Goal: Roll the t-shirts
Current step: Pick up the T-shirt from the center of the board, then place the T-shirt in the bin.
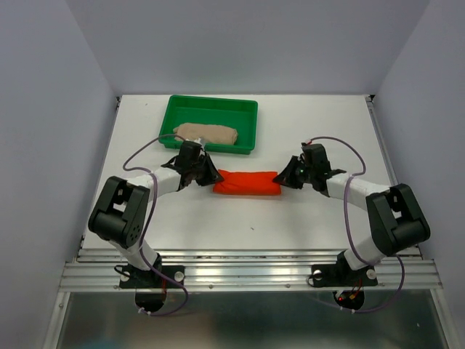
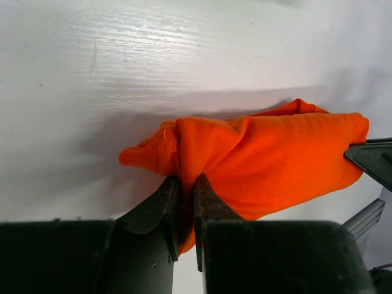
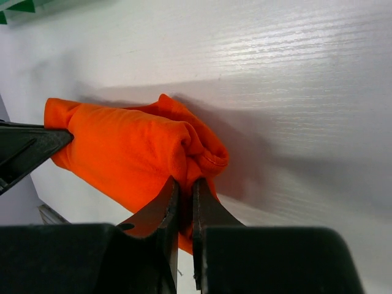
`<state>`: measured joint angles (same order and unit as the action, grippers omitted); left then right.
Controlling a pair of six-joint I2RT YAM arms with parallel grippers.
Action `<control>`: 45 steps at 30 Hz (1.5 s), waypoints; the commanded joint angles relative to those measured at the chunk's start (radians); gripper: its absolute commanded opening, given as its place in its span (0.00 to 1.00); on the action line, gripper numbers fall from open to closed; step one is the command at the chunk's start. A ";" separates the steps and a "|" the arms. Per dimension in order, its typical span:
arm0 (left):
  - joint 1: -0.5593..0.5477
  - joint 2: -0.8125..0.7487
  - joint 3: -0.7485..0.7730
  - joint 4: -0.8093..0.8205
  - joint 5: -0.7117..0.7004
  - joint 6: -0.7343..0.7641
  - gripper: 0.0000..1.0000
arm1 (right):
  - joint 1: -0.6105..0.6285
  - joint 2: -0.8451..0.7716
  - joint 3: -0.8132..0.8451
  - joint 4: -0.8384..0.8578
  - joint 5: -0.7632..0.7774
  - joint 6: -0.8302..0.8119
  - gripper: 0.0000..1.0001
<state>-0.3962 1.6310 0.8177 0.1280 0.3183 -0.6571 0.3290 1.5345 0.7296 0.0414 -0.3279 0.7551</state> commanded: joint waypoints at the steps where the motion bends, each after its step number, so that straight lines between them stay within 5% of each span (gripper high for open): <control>1: 0.000 -0.092 0.066 -0.047 -0.042 0.037 0.00 | 0.005 -0.059 0.062 -0.037 0.021 -0.025 0.01; 13: 0.003 -0.175 0.156 -0.152 -0.087 0.062 0.00 | 0.024 -0.102 0.131 -0.080 0.026 -0.026 0.01; 20: 0.036 -0.155 0.375 -0.293 -0.176 0.165 0.00 | 0.024 -0.071 0.296 -0.106 0.029 -0.051 0.01; 34: 0.211 0.216 1.004 -0.479 -0.301 0.324 0.00 | 0.033 0.376 0.850 -0.054 0.029 -0.106 0.01; 45: 0.316 0.623 1.499 -0.494 -0.176 0.340 0.00 | 0.042 0.757 1.285 -0.038 0.053 -0.180 0.01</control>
<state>-0.1352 2.1777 2.1265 -0.3851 0.1539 -0.3511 0.3748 2.2189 1.8694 -0.0097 -0.2905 0.6334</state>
